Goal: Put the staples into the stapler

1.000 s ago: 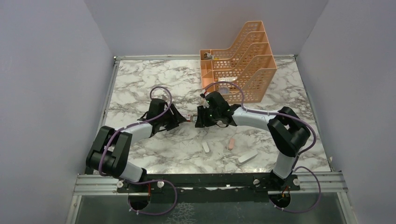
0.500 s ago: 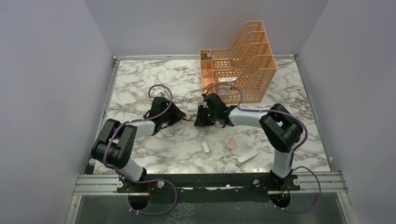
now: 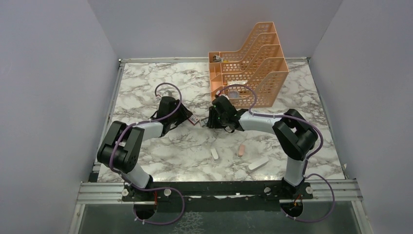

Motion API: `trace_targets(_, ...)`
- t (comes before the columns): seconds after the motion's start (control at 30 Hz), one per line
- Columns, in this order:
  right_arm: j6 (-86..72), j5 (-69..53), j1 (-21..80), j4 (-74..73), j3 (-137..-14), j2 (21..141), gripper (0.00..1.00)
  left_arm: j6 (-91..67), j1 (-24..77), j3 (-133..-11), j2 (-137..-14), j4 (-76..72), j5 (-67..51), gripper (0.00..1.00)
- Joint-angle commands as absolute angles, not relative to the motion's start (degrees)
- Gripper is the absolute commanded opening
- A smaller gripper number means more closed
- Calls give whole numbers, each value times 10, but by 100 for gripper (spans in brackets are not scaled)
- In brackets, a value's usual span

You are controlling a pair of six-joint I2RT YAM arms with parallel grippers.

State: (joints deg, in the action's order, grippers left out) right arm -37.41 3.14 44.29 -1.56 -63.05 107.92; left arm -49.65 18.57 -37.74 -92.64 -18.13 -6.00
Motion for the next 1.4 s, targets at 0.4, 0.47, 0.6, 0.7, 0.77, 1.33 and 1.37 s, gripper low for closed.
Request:
trace_targets(0.4, -241, 35, 483, -273, -572, 832, 71, -399, 188, -382, -724, 34, -23, 88)
trace_targets(0.47, -254, 34, 505, -290, -560, 811, 73, -402, 188, -374, -702, 50, -25, 92)
trace_targets(0.6, -289, 26, 558, -306, -537, 793, 74, -415, 188, -354, -658, 71, -31, 93)
trace_targets(0.7, -314, 19, 602, -306, -529, 803, 73, -426, 188, -331, -632, 74, -42, 90)
trace_targets(0.77, -329, 16, 618, -303, -525, 817, 68, -430, 188, -319, -620, 74, -51, 87)
trace_targets(1.33, -335, 44, 647, -258, -543, 897, 51, -435, 190, -273, -597, 68, -90, 70)
trace_targets(1.37, -338, 50, 647, -256, -544, 901, 51, -434, 190, -273, -600, 68, -92, 70)
